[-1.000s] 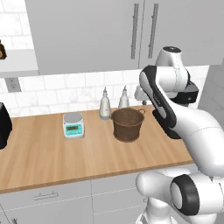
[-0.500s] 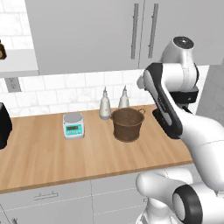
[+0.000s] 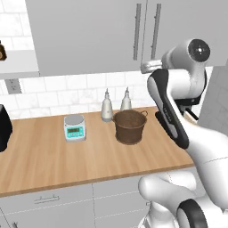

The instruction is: Open the cabinet, pick up the bread from the cabinet and place it in the basket. Then move the basket to the dining counter.

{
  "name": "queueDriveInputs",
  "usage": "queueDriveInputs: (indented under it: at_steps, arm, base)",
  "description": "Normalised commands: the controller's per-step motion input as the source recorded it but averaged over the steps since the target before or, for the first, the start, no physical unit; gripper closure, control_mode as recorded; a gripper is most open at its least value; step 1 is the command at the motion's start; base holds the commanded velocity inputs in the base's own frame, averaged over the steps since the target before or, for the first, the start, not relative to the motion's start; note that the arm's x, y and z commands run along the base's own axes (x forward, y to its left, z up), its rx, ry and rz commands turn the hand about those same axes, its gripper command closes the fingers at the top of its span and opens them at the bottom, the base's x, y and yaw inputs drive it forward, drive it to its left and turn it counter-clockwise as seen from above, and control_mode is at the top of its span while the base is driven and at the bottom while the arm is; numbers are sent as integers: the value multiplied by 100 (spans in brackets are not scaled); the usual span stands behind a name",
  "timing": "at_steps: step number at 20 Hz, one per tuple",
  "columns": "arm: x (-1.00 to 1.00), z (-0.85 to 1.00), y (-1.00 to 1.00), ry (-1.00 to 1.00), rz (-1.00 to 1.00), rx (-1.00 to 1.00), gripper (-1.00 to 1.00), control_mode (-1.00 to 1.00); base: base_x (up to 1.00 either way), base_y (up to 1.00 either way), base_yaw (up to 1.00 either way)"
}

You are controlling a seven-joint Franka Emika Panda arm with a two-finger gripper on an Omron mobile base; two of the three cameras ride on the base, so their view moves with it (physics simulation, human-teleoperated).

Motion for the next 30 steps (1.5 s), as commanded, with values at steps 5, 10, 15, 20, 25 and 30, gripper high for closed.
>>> queueDriveInputs:
  at_steps: [5,10,15,20,25,30]
  arm:
    - [0,49,-1,-10,-1,8,-100,-100]
    - [1,44,-10,0,-2,17,-100,-100]
    - [36,6,-10,6,-2,13,-100,-100]
    - [58,-15,0,1,0,2,-100,-100]
    - [47,-13,0,0,0,0,-100,-100]
    - [63,-12,-4,0,0,0,-100,-100]
  base:
    - [0,0,0]
    - [0,0,0]
    - [0,0,0]
    - [0,0,0]
    - [0,0,0]
    - [0,0,0]
